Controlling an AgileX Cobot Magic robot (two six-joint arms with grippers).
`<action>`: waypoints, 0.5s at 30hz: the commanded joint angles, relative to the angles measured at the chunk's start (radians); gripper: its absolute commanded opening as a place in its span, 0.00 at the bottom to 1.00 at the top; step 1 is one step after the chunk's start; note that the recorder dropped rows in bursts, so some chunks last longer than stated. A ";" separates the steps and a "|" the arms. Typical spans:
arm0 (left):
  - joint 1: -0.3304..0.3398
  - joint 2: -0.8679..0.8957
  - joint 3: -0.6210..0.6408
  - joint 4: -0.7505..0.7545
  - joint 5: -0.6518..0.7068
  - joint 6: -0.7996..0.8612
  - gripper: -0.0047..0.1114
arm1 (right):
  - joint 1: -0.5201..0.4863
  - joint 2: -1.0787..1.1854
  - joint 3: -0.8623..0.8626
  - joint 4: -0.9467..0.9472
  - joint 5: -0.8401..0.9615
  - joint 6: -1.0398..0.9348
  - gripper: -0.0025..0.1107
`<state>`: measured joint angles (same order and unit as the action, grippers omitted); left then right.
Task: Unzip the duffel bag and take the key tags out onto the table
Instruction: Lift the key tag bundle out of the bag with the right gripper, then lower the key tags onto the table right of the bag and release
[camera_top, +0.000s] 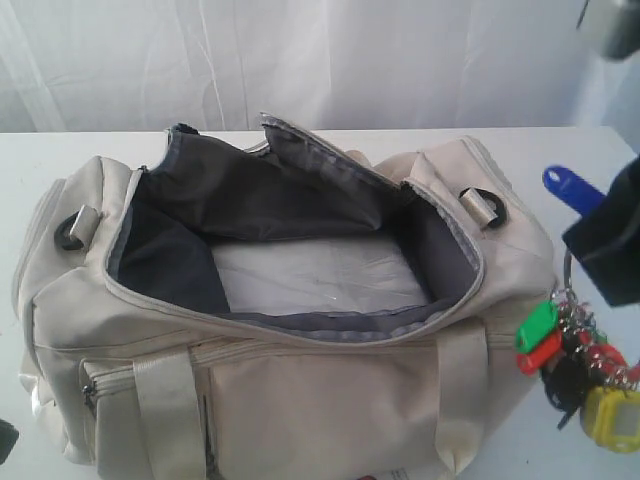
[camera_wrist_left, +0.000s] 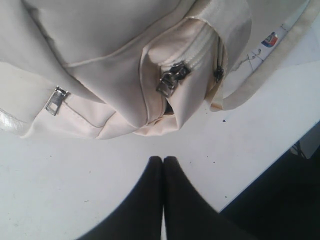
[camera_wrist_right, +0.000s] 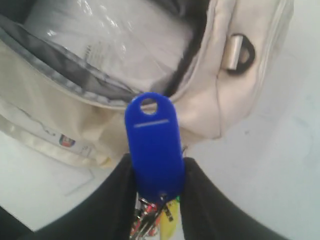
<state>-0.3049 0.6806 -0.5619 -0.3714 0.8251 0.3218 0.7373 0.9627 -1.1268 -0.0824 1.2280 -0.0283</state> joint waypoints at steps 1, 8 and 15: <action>0.004 -0.010 0.007 -0.018 0.012 0.001 0.04 | -0.001 -0.001 0.153 -0.075 -0.024 0.079 0.02; 0.004 -0.010 0.007 -0.018 0.010 0.001 0.04 | -0.001 0.222 0.349 -0.110 -0.408 0.128 0.02; 0.004 -0.010 0.007 -0.018 0.010 0.001 0.04 | -0.001 0.564 0.310 -0.140 -0.719 0.141 0.02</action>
<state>-0.3049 0.6806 -0.5619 -0.3714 0.8251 0.3235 0.7373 1.4635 -0.7920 -0.2297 0.6251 0.1107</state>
